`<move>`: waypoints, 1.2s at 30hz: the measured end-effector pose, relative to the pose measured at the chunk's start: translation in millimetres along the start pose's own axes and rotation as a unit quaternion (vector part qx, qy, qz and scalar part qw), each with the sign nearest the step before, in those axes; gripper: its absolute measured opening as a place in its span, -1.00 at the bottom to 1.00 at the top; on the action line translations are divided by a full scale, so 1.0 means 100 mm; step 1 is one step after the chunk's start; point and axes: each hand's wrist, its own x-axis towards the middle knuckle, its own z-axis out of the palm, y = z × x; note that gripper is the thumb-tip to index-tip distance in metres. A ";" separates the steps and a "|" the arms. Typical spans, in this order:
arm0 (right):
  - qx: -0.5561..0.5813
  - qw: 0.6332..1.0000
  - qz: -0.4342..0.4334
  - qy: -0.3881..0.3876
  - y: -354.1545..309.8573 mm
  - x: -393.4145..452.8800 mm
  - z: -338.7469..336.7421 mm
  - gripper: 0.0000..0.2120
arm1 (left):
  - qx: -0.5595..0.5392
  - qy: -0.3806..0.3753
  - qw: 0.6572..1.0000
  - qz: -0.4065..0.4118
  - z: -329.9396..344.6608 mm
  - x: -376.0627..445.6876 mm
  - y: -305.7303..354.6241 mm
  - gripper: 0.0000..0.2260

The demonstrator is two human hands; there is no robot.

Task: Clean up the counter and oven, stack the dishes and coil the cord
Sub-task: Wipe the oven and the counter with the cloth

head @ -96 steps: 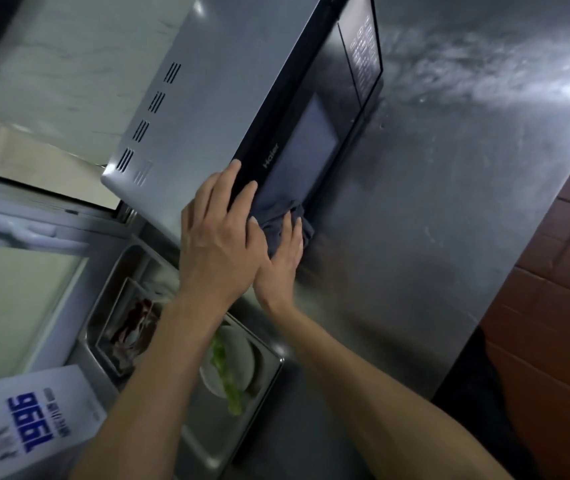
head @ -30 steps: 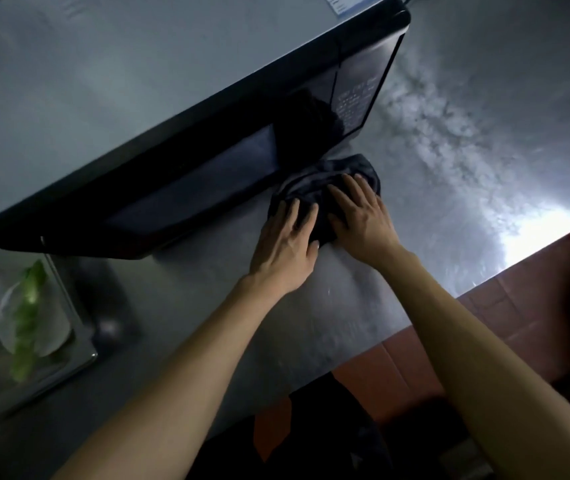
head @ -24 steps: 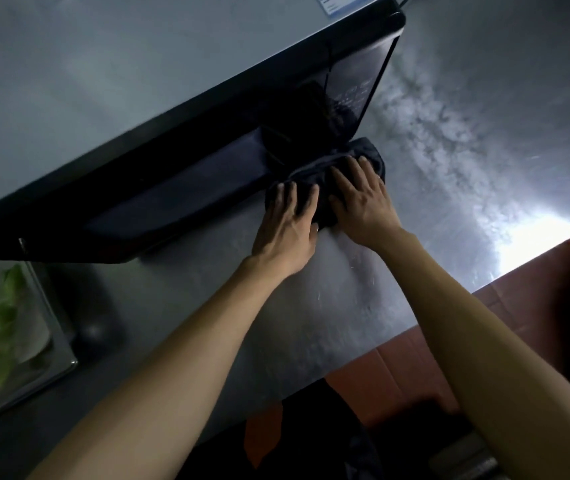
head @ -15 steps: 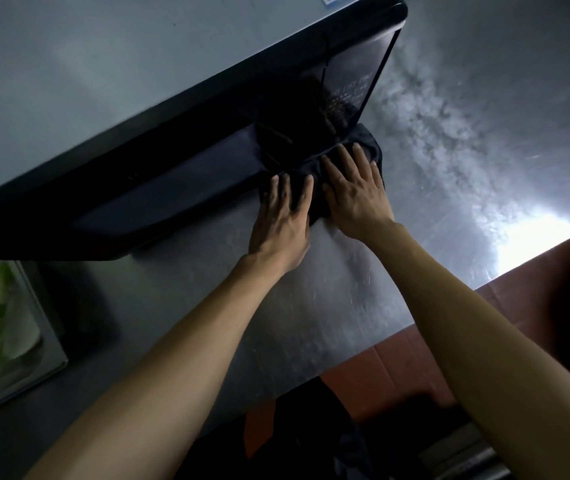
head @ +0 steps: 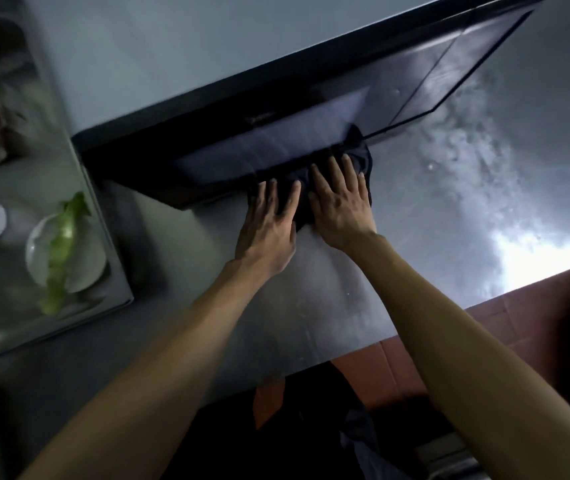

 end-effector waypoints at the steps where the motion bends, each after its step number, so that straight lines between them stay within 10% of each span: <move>1: 0.001 1.000 -0.002 -0.002 -0.12 -0.02 0.04 -0.46 | 0.002 0.002 1.000 -0.006 -0.01 -0.08 -0.09 -0.36; 17: -0.017 0.998 -0.047 -0.033 -1.57 -0.32 0.57 -0.45 | -0.054 -0.038 0.995 -0.074 -0.20 -1.21 -1.20 -0.33; 36: 0.009 0.997 -0.067 -0.043 -0.93 -0.99 0.65 -0.47 | -0.079 -0.069 0.989 -0.107 -0.08 -1.50 -0.46 -0.37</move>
